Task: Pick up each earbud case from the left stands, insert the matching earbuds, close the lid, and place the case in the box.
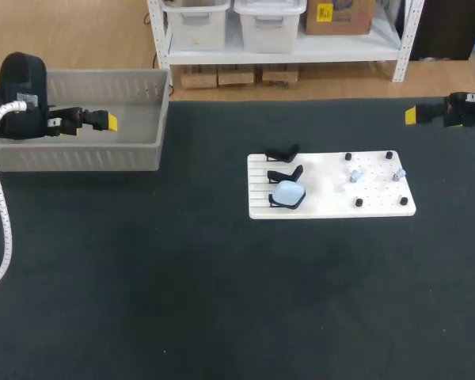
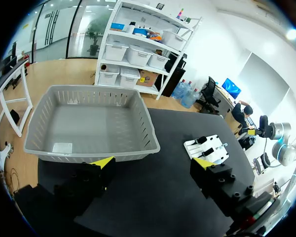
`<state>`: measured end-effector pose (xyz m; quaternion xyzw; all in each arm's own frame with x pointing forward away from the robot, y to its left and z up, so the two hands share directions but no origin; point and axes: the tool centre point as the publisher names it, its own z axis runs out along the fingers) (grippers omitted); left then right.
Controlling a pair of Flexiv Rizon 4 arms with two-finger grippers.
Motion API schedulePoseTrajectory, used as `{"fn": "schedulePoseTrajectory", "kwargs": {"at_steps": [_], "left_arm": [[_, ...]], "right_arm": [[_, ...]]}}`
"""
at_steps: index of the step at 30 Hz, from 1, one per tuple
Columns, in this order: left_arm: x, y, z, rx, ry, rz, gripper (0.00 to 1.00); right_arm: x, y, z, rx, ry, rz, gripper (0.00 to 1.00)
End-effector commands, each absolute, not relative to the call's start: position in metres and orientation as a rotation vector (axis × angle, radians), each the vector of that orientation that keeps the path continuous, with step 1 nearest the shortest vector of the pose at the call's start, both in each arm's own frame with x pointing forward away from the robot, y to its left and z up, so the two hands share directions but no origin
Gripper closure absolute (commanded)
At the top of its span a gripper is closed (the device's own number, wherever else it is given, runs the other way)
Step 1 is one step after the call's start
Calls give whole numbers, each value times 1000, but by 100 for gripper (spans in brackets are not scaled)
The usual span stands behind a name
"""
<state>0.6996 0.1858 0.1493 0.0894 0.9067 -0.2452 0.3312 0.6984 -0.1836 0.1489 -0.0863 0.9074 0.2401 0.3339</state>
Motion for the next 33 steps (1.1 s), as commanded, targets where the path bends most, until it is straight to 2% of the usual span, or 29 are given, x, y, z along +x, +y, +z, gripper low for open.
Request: {"fn": "schedulePoseTrajectory", "kwargs": {"at_steps": [1,17,33], "left_arm": [[700,185,150,231,2377,-633,0],[700,184,151,255,2364,-647,0],[681,131,161,998,1980,-804,0]], "right_arm": [[698,-184,149,-226,2369,627,0],[698,-184,149,-226,2369,627,0],[698,-184,149,-226,2369,627,0]]}}
